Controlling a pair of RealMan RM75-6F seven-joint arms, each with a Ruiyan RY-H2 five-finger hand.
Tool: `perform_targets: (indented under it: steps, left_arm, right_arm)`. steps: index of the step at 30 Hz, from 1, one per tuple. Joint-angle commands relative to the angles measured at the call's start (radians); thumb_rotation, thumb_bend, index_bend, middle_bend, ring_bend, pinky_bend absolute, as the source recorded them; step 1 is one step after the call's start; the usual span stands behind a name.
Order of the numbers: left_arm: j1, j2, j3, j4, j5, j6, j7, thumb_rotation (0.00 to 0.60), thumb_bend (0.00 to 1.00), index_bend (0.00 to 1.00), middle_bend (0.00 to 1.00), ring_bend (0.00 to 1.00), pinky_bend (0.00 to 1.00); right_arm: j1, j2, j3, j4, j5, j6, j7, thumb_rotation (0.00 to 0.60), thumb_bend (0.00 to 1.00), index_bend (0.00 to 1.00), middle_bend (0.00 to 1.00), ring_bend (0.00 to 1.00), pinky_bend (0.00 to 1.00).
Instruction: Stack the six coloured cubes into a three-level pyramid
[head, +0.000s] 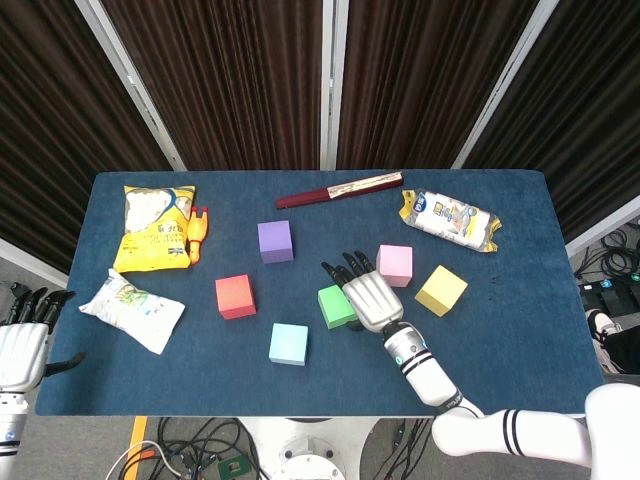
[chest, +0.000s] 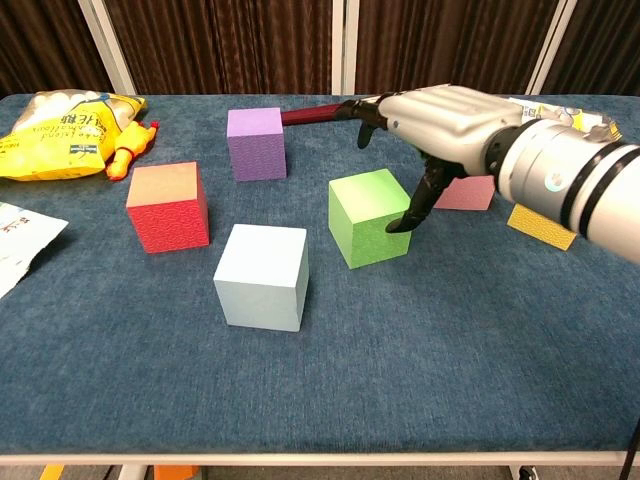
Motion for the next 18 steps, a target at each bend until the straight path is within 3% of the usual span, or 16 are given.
perform_targets:
  steps: [1,9,18]
  left_arm:
    - [0.000,0.001,0.000,-0.003,0.000,0.000,0.003,0.600,0.00,0.17,0.15,0.06,0.08]
    - [0.003,0.007,0.003,-0.020,0.000,0.004,0.021,0.600,0.00,0.17,0.15,0.06,0.08]
    - [0.004,0.015,0.002,-0.034,-0.004,0.001,0.032,0.600,0.00,0.17,0.14,0.06,0.08]
  right_arm:
    - [-0.001,0.077,0.004,-0.048,0.028,-0.039,0.033,0.600,0.00,0.00,0.20,0.00,0.00]
    - [0.063,0.107,0.003,0.038,0.024,-0.199,0.138,0.600,0.00,0.00,0.24,0.00,0.00]
    - [0.093,0.089,-0.007,0.121,-0.036,-0.252,0.248,0.600,0.00,0.00,0.24,0.00,0.00]
